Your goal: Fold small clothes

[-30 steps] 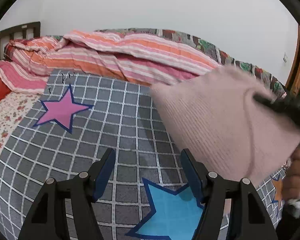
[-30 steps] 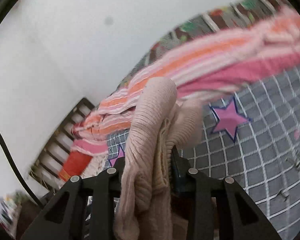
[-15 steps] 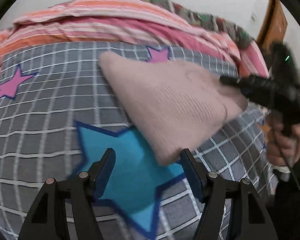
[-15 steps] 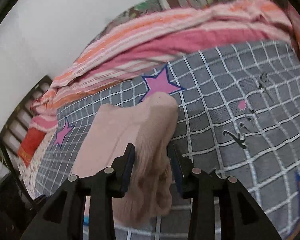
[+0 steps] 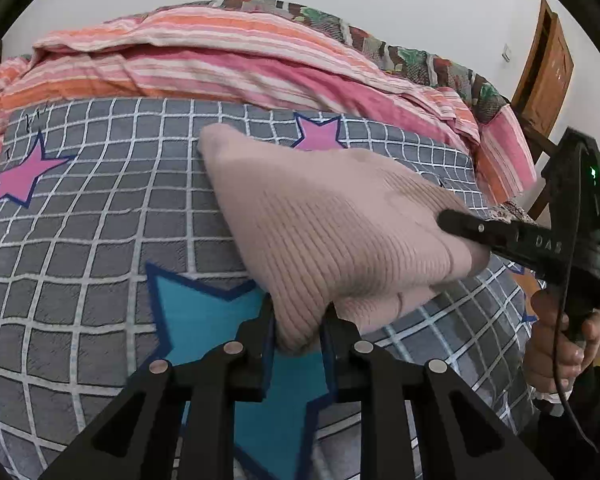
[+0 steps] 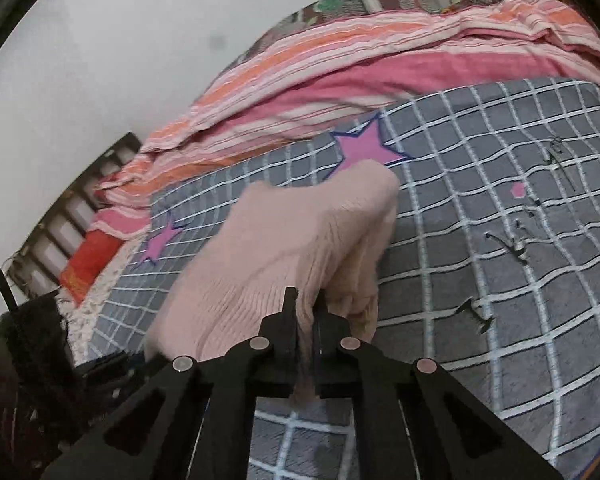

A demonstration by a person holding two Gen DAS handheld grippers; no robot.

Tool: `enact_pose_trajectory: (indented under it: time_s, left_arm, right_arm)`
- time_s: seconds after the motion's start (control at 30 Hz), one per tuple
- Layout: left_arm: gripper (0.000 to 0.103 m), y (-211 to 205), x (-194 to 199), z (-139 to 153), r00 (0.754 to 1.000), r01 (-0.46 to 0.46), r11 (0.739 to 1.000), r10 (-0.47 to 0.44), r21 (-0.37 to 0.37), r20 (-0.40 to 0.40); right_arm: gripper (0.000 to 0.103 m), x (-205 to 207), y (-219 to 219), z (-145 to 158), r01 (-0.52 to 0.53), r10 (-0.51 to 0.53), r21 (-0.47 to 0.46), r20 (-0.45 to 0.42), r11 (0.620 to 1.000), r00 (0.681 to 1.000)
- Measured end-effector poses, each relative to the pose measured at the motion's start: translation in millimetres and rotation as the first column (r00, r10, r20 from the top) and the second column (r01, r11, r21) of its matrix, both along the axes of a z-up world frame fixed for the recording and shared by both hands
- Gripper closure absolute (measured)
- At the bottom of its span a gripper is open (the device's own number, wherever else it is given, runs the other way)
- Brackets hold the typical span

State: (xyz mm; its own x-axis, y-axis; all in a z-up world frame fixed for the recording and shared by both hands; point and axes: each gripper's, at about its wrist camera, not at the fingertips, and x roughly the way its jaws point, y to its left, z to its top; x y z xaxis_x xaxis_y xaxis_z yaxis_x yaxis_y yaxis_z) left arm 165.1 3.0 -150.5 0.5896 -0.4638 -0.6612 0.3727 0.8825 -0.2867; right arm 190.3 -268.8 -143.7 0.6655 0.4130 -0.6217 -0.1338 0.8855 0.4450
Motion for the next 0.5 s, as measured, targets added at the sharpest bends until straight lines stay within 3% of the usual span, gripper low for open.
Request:
enact_pose_trajectory:
  time_s: [0.13,0.33,0.5]
  left_arm:
    - [0.081,7.1,-3.0,-7.4,0.999,0.014,0.999,-0.016,-0.044,-0.043]
    - [0.075,22.3,-22.6,6.8,1.0,-0.026,0.997,0.026,-0.068,0.008]
    - [0.071,15.0,-2.0,22.1,0.998,-0.055,0.997,0.056,-0.049,0.02]
  right_arm:
    - [0.096,-2.2,10.1,-8.4,0.008,-0.009,-0.043,-0.02,0.999,1.0]
    - [0.078,12.8,3.2,-0.2,0.034,-0.034,0.006,-0.014,0.999,0.999]
    - [0.081,33.2,9.7,-10.9,0.034,-0.034,-0.011,-0.054,0.999,0.998]
